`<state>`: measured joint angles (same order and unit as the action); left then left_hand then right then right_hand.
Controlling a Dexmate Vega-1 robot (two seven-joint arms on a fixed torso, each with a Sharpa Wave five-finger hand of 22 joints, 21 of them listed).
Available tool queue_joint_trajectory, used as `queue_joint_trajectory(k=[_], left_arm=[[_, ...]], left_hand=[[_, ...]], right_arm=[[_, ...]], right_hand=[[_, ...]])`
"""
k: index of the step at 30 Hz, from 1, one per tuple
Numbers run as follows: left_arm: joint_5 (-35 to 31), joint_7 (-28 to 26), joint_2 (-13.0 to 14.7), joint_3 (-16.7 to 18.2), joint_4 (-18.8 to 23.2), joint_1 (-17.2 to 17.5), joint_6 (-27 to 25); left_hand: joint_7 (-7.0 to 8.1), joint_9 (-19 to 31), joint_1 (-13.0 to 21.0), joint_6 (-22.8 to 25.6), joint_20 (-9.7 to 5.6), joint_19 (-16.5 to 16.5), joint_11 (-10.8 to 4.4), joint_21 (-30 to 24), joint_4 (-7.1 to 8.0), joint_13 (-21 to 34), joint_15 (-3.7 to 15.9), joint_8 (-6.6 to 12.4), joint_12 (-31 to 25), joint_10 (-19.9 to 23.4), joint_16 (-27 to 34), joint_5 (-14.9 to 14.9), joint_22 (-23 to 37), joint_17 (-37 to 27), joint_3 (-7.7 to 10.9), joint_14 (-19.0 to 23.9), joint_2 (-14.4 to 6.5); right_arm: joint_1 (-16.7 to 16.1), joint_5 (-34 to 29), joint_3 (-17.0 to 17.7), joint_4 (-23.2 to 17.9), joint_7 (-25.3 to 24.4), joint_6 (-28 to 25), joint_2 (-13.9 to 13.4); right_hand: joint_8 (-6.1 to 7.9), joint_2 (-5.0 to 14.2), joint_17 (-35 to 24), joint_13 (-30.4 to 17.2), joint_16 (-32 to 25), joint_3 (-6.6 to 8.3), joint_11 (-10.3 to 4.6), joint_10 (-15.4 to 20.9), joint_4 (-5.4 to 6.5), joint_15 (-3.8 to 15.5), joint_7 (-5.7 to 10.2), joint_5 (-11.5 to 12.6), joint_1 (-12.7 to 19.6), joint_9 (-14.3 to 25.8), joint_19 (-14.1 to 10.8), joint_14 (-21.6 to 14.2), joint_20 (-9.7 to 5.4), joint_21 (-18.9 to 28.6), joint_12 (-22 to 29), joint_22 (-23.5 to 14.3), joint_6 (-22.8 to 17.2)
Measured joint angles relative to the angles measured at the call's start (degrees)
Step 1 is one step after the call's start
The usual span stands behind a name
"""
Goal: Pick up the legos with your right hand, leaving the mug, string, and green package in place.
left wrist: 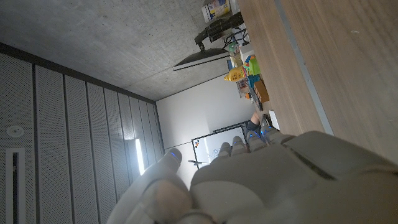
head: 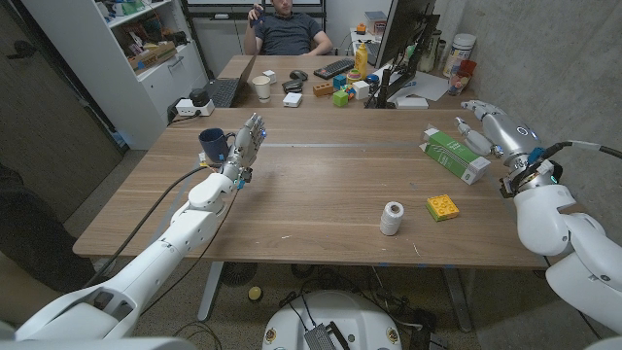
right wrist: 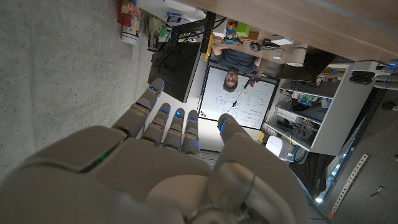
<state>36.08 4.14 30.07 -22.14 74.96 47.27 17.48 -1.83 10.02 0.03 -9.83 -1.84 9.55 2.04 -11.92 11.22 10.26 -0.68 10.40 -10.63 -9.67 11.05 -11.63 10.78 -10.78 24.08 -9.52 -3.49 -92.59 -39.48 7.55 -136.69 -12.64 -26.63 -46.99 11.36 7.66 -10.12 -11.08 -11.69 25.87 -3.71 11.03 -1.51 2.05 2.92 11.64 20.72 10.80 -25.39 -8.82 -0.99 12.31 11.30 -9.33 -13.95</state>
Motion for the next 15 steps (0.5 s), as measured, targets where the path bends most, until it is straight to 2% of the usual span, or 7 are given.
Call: queue_joint_trajectory(k=[4, 6, 9, 11, 15], left_arm=[[-0.01, 0.0, -0.06, -0.07, 0.0, -0.06, 0.0], [-0.07, -0.02, -0.1, -0.12, 0.0, -0.13, 0.0], [-0.12, -0.03, -0.13, -0.18, 0.01, -0.2, 0.0], [-0.22, -0.11, -0.15, -0.24, 0.06, -0.21, 0.0], [-0.33, -0.14, -0.16, -0.31, 0.19, -0.25, 0.0]], left_hand=[[0.0, 0.0, 0.0, 0.0, 0.0, 0.0, 0.0, 0.0, -0.24, 0.0, 0.0, 0.0, 0.0, 0.0, 0.0, -0.19, 0.0, 0.0, -0.25, 0.0, 0.0], [0.0, 0.0, 0.0, 0.0, 0.0, 0.0, 0.0, 0.0, -0.24, 0.0, 0.0, 0.0, 0.0, 0.0, 0.0, -0.25, 0.0, 0.0, -0.25, 0.0, 0.0], [0.0, 0.0, 0.0, 0.0, 0.0, 0.0, 0.0, 0.0, -0.24, 0.0, 0.0, 0.0, 0.0, 0.0, 0.0, -0.24, 0.0, 0.0, -0.25, 0.0, 0.0], [0.0, 0.0, 0.0, 0.0, 0.0, 0.0, 0.0, 0.0, -0.24, 0.0, 0.0, 0.0, 0.0, 0.0, 0.0, -0.24, 0.0, 0.01, -0.24, 0.0, 0.0], [0.0, -0.01, 0.0, 0.0, 0.0, 0.0, 0.0, 0.0, -0.24, 0.0, 0.0, 0.0, 0.0, 0.0, 0.0, -0.24, 0.0, 0.0, -0.24, 0.0, 0.0]], right_arm=[[0.24, -2.27, -0.44, -0.24, 1.71, -2.29, -0.27], [0.59, -3.34, -1.14, -0.44, 2.61, -3.42, -0.68], [0.82, -4.67, -1.6, -0.56, 4.09, -5.15, -0.99], [1.46, -5.68, -2.98, -0.88, 5.33, -6.53, -2.13], [1.68, -7.51, -3.47, -1.0, 7.61, -9.03, -2.57]], right_hand=[[0.42, -2.33, -0.16, 0.0, 0.0, -1.72, -2.04, 0.84, -1.45, 0.2, 3.16, -0.21, -0.88, 0.0, -2.89, -1.03, 1.66, 0.0, 0.0, 0.0, -2.26], [0.61, -2.97, -0.17, 0.01, 0.0, -2.5, -2.24, 1.03, -1.81, 0.0, 5.23, -0.21, -1.0, 0.0, -3.67, -1.22, 2.45, 0.0, 0.0, 0.0, -3.32], [0.61, -4.14, -0.13, 0.01, 0.0, -3.43, -2.65, 0.62, -2.28, 0.22, 7.36, -0.21, -1.15, 0.0, -4.48, -1.44, 2.82, -0.24, 0.0, 0.0, -4.08], [0.61, -4.87, -0.02, 0.01, 0.0, -3.77, -3.17, 0.53, -2.62, 0.31, 7.95, -0.21, -1.15, -0.01, -4.88, -1.54, 3.22, -0.46, 0.0, 0.0, -4.27], [0.61, -5.34, 0.0, 0.01, 0.26, -4.23, -3.38, 0.33, -3.08, 0.31, 8.47, -0.21, -0.69, 0.0, -5.08, -1.53, 3.43, -0.69, 0.0, 0.0, -4.37]])
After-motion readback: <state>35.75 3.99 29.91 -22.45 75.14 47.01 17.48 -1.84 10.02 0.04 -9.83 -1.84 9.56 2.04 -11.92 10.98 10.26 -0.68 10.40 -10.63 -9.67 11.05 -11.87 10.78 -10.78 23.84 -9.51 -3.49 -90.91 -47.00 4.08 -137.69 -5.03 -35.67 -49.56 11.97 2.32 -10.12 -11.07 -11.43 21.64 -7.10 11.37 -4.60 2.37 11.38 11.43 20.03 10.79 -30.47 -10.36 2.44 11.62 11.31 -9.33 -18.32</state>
